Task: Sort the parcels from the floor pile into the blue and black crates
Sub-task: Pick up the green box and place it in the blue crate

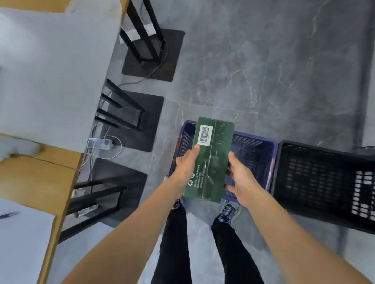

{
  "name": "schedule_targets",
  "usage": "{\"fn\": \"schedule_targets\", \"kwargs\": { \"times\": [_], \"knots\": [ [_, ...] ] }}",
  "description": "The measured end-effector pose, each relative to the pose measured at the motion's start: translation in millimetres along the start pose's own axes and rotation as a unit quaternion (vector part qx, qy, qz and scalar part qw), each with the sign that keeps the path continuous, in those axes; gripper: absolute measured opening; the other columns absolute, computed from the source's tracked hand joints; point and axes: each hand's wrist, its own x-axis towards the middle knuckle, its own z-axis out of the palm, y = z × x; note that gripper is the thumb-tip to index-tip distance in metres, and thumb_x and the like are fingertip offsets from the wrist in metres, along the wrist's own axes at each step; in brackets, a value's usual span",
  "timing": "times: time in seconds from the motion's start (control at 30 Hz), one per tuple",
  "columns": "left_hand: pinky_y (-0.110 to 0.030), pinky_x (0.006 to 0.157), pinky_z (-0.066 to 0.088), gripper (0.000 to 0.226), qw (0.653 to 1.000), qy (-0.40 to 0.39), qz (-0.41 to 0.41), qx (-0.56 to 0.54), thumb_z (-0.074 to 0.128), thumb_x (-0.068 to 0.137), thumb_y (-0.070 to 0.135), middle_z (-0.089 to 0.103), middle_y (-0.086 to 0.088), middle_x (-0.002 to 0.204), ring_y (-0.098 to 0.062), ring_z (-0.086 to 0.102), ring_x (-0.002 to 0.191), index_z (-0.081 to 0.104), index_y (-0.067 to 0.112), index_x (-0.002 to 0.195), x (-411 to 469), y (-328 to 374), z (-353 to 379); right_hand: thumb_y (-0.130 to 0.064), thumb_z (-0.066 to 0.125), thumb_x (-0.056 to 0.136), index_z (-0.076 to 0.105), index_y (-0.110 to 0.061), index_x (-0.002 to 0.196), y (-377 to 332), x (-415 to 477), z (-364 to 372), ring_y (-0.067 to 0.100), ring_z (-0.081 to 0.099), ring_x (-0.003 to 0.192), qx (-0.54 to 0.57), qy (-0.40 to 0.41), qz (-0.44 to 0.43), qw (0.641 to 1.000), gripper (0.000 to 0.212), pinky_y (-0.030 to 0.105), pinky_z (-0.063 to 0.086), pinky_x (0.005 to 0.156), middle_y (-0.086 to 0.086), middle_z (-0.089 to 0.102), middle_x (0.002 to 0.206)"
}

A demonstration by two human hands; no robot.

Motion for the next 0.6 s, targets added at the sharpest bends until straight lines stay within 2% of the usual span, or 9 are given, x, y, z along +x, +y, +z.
{"fn": "schedule_targets", "kwargs": {
  "times": [0.07, 0.13, 0.17, 0.23, 0.3, 0.4, 0.43, 0.5, 0.6],
  "knots": [
    [-0.06, 0.122, 0.02, 0.093, 1.0, -0.009, -0.02, 0.022, 0.038, 0.074, 0.097, 0.01, 0.003, 0.171, -0.026, 0.02, 0.155, 0.031, 0.05, 0.155, 43, -6, -1, -0.056, 0.047, 0.107, 0.052, -0.033, 0.149, 6, 40, 5, 0.008, 0.059, 0.117, -0.002, 0.017, 0.022, 1.0, 0.048, 0.046, 0.047, 0.106, -0.009, 0.053, 0.147],
    [-0.062, 0.115, 0.031, 0.1, 0.999, 0.0, -0.032, 0.04, 0.036, 0.062, 0.101, 0.029, 0.0, 0.164, -0.029, 0.038, 0.144, 0.041, 0.049, 0.148, 83, -14, -4, -0.054, 0.049, 0.106, 0.035, -0.04, 0.16, 13, 78, 10, 0.017, 0.044, 0.145, -0.012, 0.02, 0.029, 0.999, 0.058, 0.053, 0.039, 0.117, -0.009, 0.038, 0.163],
    [-0.061, 0.115, 0.032, 0.102, 0.998, 0.005, -0.035, 0.045, 0.036, 0.062, 0.098, 0.033, 0.0, 0.161, -0.029, 0.041, 0.141, 0.041, 0.046, 0.148, 105, -19, -5, -0.052, 0.05, 0.106, 0.029, -0.042, 0.162, 19, 101, 12, 0.019, 0.038, 0.149, -0.015, 0.02, 0.033, 0.999, 0.06, 0.055, 0.036, 0.119, -0.009, 0.034, 0.166],
    [-0.06, 0.117, 0.032, 0.105, 0.997, 0.005, -0.038, 0.063, 0.037, 0.064, 0.095, 0.029, 0.0, 0.162, -0.028, 0.039, 0.143, 0.033, 0.042, 0.154, 146, -27, -6, -0.046, 0.05, 0.106, 0.028, -0.044, 0.162, 30, 146, 18, 0.018, 0.041, 0.146, -0.014, 0.016, 0.034, 0.999, 0.06, 0.053, 0.039, 0.115, -0.011, 0.038, 0.162],
    [-0.06, 0.118, 0.031, 0.103, 0.996, -0.001, -0.044, 0.074, 0.041, 0.066, 0.097, 0.025, 0.0, 0.166, -0.028, 0.037, 0.146, 0.029, 0.047, 0.155, 181, -36, -9, -0.042, 0.051, 0.105, 0.03, -0.043, 0.162, 43, 186, 25, 0.015, 0.047, 0.135, -0.015, 0.019, 0.036, 0.999, 0.061, 0.049, 0.043, 0.11, -0.014, 0.044, 0.152],
    [-0.056, 0.123, 0.02, 0.088, 0.995, -0.005, -0.052, 0.086, 0.038, 0.087, 0.083, 0.014, 0.002, 0.169, -0.027, 0.022, 0.154, 0.019, 0.04, 0.162, 225, -53, -16, -0.047, 0.056, 0.089, 0.033, -0.046, 0.16, 67, 239, 34, 0.018, 0.043, 0.142, -0.025, 0.012, 0.048, 0.998, 0.074, 0.055, 0.041, 0.115, -0.012, 0.04, 0.161],
    [-0.055, 0.123, 0.018, 0.087, 0.994, -0.004, -0.055, 0.096, 0.037, 0.088, 0.081, 0.014, 0.002, 0.169, -0.026, 0.02, 0.154, 0.019, 0.038, 0.162, 241, -60, -17, -0.048, 0.056, 0.084, 0.036, -0.047, 0.158, 75, 255, 36, 0.019, 0.043, 0.143, -0.027, 0.011, 0.055, 0.998, 0.076, 0.055, 0.041, 0.114, -0.011, 0.04, 0.162],
    [-0.058, 0.122, 0.018, 0.093, 0.991, 0.003, -0.064, 0.119, 0.034, 0.082, 0.084, 0.018, 0.001, 0.169, -0.028, 0.02, 0.153, 0.02, 0.039, 0.162, 267, -70, -20, -0.041, 0.055, 0.089, 0.042, -0.046, 0.155, 87, 282, 43, 0.018, 0.044, 0.141, -0.028, 0.014, 0.061, 0.998, 0.068, 0.052, 0.042, 0.113, -0.011, 0.042, 0.161],
    [-0.06, 0.121, 0.017, 0.093, 0.987, 0.009, -0.077, 0.143, 0.032, 0.085, 0.083, 0.019, -0.001, 0.169, -0.03, 0.017, 0.154, 0.017, 0.034, 0.163, 306, -85, -18, -0.027, 0.051, 0.1, 0.031, -0.041, 0.162, 97, 315, 48, 0.015, 0.038, 0.141, -0.033, 0.021, 0.061, 0.997, 0.066, 0.05, 0.039, 0.113, -0.013, 0.037, 0.157]
  ]
}}
